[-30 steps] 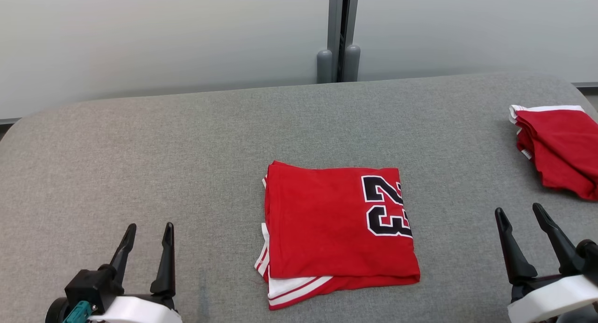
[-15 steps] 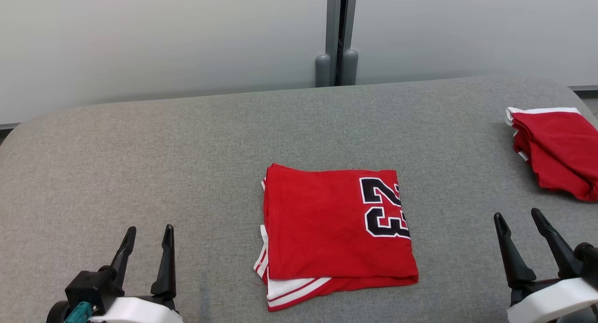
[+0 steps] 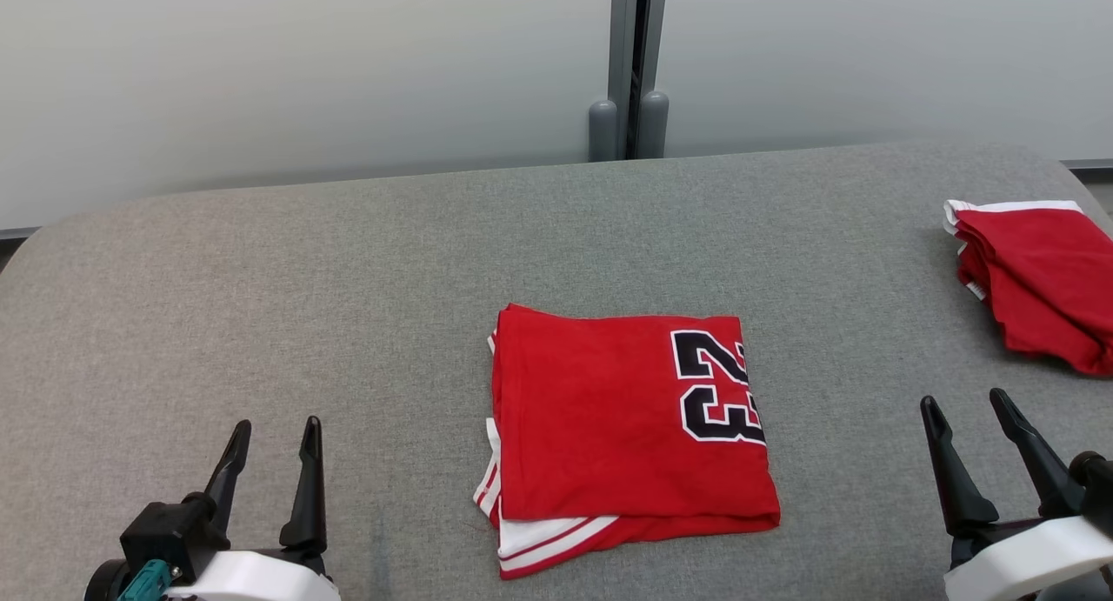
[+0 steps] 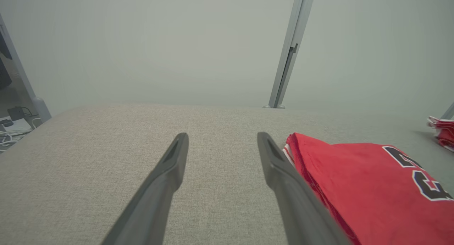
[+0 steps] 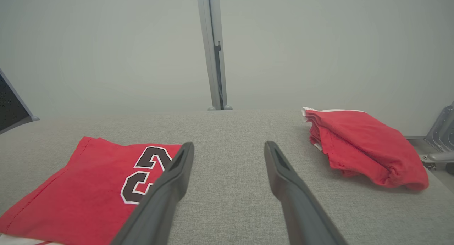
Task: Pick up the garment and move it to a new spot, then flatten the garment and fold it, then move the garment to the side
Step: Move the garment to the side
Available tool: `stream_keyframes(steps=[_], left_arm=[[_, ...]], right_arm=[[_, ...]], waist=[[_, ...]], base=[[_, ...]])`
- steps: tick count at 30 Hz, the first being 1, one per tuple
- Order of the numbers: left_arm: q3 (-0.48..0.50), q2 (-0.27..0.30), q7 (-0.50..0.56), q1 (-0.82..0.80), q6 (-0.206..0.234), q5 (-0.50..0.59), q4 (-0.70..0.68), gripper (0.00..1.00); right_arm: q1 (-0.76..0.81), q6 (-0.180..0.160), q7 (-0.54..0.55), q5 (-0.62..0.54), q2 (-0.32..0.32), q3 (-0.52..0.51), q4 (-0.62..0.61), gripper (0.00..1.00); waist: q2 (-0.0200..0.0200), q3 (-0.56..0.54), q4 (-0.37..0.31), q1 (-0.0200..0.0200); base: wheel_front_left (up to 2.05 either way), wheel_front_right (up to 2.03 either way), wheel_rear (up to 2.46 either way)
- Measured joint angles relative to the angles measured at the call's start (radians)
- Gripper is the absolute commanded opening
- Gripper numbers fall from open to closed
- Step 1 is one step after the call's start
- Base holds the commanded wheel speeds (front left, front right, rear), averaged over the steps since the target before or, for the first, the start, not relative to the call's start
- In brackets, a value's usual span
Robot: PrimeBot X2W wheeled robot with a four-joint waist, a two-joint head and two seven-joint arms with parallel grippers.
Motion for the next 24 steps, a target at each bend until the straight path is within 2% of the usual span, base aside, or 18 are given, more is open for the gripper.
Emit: stream_keyframes(steps=[11,17,24], left_arm=[[-0.011,0.002,-0.005,-0.009,0.004,-0.005,-0.003,1.0],[-0.025,0.002,-0.02,-0.068,-0.001,-0.005,-0.004,1.0],[-0.056,-0.013,-0.053,-0.162,-0.023,-0.006,0.024,1.0]], right_arm=[[-0.001,0.0,-0.006,0.012,0.002,-0.003,-0.001,1.0],[-0.028,0.0,-0.006,0.019,-0.001,0.0,0.01,1.0],[-0.098,0.0,-0.006,0.054,-0.014,0.053,0.085,1.0]], waist=[[0.0,0.012,0.017,0.0],[0.0,0.057,0.058,0.0],[0.0,0.127,0.124,0.0]], base=[[0.0,0.0,0.0],[0.0,0.0,0.0],[0.0,0.0,0.0]])
